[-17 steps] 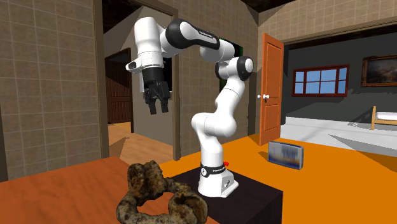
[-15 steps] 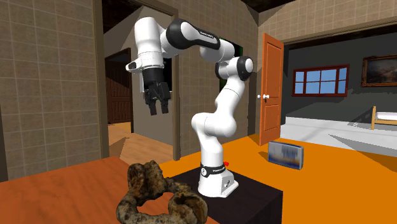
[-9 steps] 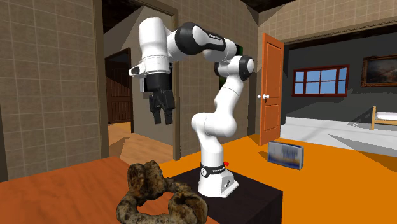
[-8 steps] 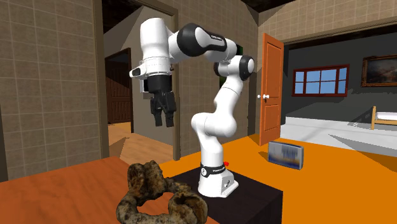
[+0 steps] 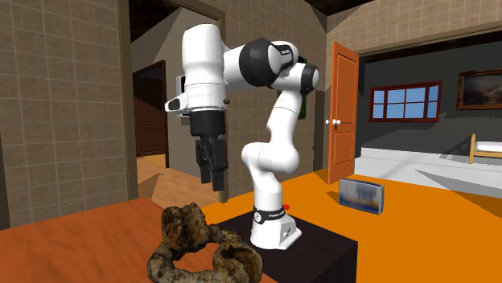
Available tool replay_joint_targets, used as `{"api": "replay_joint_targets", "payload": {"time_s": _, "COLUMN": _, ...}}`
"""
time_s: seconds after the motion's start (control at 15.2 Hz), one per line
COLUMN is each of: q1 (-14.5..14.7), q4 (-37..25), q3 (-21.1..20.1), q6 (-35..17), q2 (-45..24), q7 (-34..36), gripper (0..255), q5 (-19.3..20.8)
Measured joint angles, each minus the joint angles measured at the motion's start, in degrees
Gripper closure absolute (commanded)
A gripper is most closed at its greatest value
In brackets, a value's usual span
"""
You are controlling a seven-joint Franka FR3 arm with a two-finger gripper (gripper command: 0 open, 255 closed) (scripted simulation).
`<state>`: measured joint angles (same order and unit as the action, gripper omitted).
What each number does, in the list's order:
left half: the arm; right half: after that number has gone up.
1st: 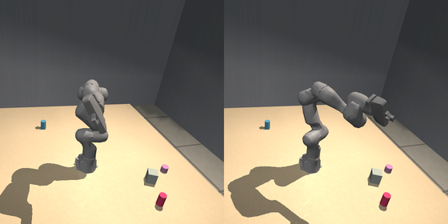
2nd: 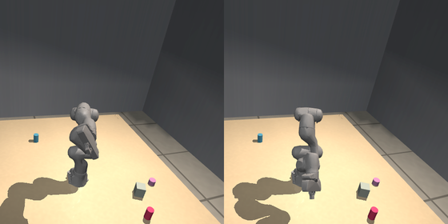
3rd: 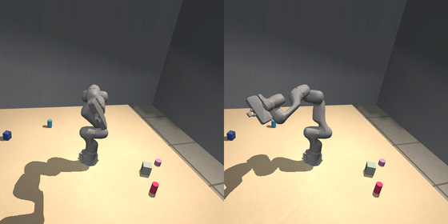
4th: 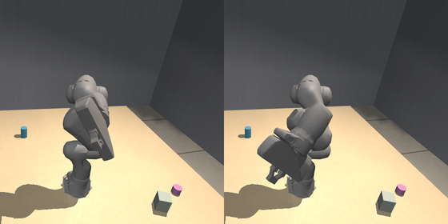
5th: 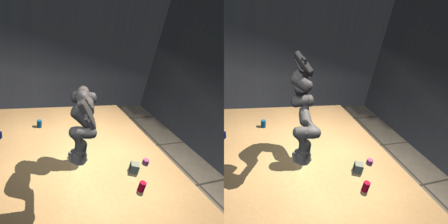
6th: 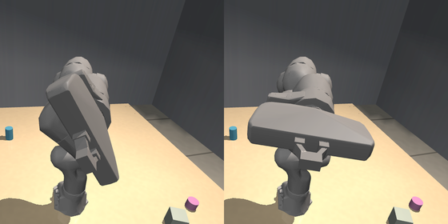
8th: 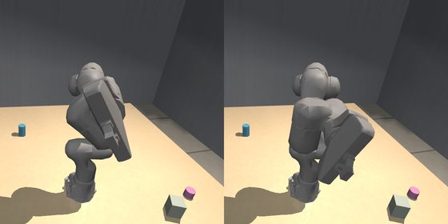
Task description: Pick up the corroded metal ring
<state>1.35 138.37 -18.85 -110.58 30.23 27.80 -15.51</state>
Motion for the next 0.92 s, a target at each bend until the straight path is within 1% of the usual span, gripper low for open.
{"api": "replay_joint_targets", "payload": {"time_s": 0.2, "q1": -0.5, "q4": -3.0, "q3": -4.5, "q6": -3.6, "q2": -5.5, "q7": 6.6, "gripper": 0, "q5": 0.7}}
{"api": "replay_joint_targets", "payload": {"time_s": 0.33, "q1": -1.3, "q4": -5.3, "q3": -7.2, "q6": -6.3, "q2": -10.1, "q7": 10.9, "gripper": 0, "q5": 2.1}}
{"api": "replay_joint_targets", "payload": {"time_s": 0.46, "q1": -1.4, "q4": -5.1, "q3": -8.3, "q6": -8.2, "q2": -11.6, "q7": 12.5, "gripper": 0, "q5": 2.6}}
{"api": "replay_joint_targets", "payload": {"time_s": 0.86, "q1": -1.5, "q4": -2.6, "q3": -9.3, "q6": -12.9, "q2": -13.8, "q7": 13.2, "gripper": 0, "q5": 2.9}}
{"api": "replay_joint_targets", "payload": {"time_s": 0.92, "q1": -1.5, "q4": -2.2, "q3": -9.3, "q6": -13.3, "q2": -13.9, "q7": 13.2, "gripper": 255, "q5": 2.9}}
